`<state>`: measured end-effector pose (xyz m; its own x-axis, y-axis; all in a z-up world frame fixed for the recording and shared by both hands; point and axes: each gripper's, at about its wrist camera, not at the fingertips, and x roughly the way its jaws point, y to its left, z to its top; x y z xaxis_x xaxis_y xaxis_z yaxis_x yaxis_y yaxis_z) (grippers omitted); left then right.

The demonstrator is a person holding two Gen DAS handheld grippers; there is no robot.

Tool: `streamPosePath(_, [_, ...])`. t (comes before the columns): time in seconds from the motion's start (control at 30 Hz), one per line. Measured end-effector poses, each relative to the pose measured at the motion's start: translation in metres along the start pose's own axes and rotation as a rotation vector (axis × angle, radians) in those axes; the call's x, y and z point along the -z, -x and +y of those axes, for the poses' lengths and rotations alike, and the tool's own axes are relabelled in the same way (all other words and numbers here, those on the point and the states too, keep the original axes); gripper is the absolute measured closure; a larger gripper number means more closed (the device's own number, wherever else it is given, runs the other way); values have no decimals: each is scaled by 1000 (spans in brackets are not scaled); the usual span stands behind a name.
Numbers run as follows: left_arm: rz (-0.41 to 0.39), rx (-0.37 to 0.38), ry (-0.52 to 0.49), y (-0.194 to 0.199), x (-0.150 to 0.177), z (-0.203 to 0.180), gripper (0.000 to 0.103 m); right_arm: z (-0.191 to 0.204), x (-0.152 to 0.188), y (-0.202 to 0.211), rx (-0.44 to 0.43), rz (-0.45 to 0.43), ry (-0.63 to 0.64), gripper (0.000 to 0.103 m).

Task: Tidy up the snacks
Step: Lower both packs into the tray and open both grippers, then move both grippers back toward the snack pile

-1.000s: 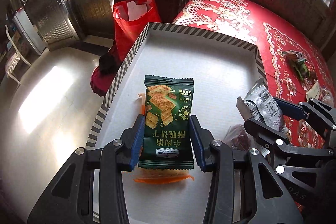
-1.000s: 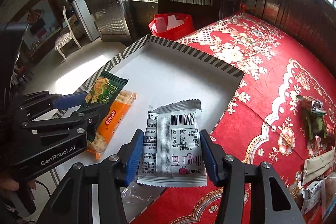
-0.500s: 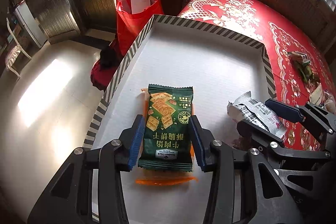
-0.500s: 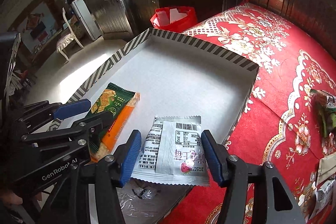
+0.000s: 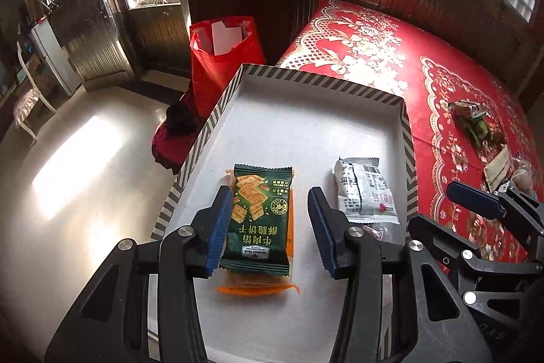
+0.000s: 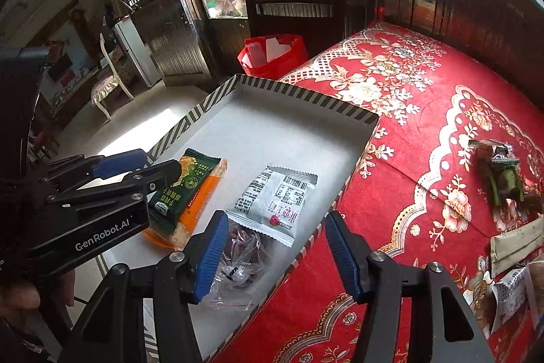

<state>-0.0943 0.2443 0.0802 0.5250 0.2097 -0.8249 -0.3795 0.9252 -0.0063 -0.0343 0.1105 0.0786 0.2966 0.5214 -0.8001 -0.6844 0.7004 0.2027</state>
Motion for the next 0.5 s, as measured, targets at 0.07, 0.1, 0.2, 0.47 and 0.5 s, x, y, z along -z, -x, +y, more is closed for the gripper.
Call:
streamPosePath(0.07, [-9, 6, -9, 5, -1, -5, 58, -4, 2, 7, 7, -13, -9, 46])
streamPosePath(0.1, [-15, 8, -14, 7, -1, -9, 58, -6, 4, 10, 17, -17, -11, 46])
streamPosePath(0.2, [-29, 18, -31, 14, -2, -20, 57, -14, 9, 20, 34, -27, -25, 46])
streamPosePath(0.47, [-43, 81, -114, 25, -1, -70, 57, -49, 28, 50, 82, -60, -95, 46])
streamPosePath(0.5, [-43, 92, -126, 26, -1, -77, 57, -54, 31, 54, 90, -65, -107, 46])
